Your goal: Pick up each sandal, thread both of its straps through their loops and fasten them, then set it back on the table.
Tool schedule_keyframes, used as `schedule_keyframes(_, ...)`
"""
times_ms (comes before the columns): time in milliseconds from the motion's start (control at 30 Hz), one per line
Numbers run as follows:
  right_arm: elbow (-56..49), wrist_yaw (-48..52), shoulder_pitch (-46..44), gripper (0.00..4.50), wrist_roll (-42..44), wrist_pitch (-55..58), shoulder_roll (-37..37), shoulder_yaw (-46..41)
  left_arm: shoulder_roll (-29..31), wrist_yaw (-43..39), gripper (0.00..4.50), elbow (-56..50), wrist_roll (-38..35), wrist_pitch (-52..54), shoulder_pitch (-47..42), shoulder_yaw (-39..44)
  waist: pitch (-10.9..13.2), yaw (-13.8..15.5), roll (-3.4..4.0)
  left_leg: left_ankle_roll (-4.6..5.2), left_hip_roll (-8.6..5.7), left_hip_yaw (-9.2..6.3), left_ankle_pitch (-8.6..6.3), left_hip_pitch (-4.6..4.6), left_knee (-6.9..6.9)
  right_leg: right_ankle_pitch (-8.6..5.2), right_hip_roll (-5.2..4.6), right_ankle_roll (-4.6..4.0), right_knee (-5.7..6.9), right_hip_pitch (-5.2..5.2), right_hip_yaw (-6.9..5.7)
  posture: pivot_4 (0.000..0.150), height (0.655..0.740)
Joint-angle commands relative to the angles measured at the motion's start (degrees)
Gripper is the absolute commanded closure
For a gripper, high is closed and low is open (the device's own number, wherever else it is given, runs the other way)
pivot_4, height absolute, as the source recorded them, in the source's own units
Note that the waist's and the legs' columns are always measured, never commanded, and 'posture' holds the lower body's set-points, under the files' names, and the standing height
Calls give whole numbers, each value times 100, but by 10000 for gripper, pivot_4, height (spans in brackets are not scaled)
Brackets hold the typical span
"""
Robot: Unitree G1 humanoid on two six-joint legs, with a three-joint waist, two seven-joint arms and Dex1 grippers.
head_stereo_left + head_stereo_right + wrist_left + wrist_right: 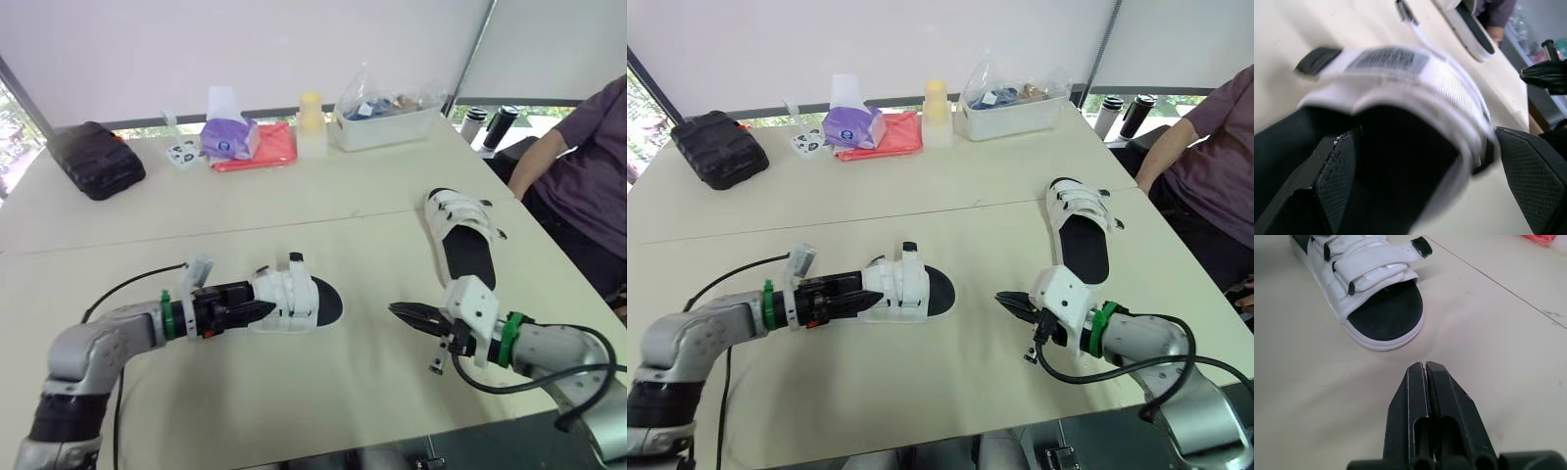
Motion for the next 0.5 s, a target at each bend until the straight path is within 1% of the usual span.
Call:
schedule_keyframes(33,-576,-220,132,45000,180,248,-22,-193,-230,-275,370,404,114,-149,-362,-339,0,-4,1,0,0,-5,0,-9,15,1,1,1,3,0,-8,1500,7400)
schedule_keyframes(100,-741,-289,337,45000,194,356,-46,-269,-438,-228,370,687,-92,-30,-688,-148,0,-2,1,6,1,-7,-4,-27,40,4,2,7,4,-2,-12,1500,7400)
schedule_keyframes(267,-879,-423,552,45000,232,440,-69,-384,-508,-487,370,802,285,-177,-779,-665,0,-18,-1,9,-3,-5,-5,-39,63,13,0,20,5,-7,-7,1500,7400)
schedule_keyframes(367,-842,-453,559,45000,210,404,-113,-363,-644,-494,8757,895,327,-158,-837,-768,0,-14,0,9,-4,-4,-5,-38,66,14,1,20,7,-6,-5,1500,7400)
schedule_keyframes(500,-793,-481,536,45000,231,385,-158,-362,-775,-414,28123,843,287,-59,-862,-716,-1,1,-1,9,-7,-5,-5,-40,70,15,1,21,10,-6,-6,1500,7400)
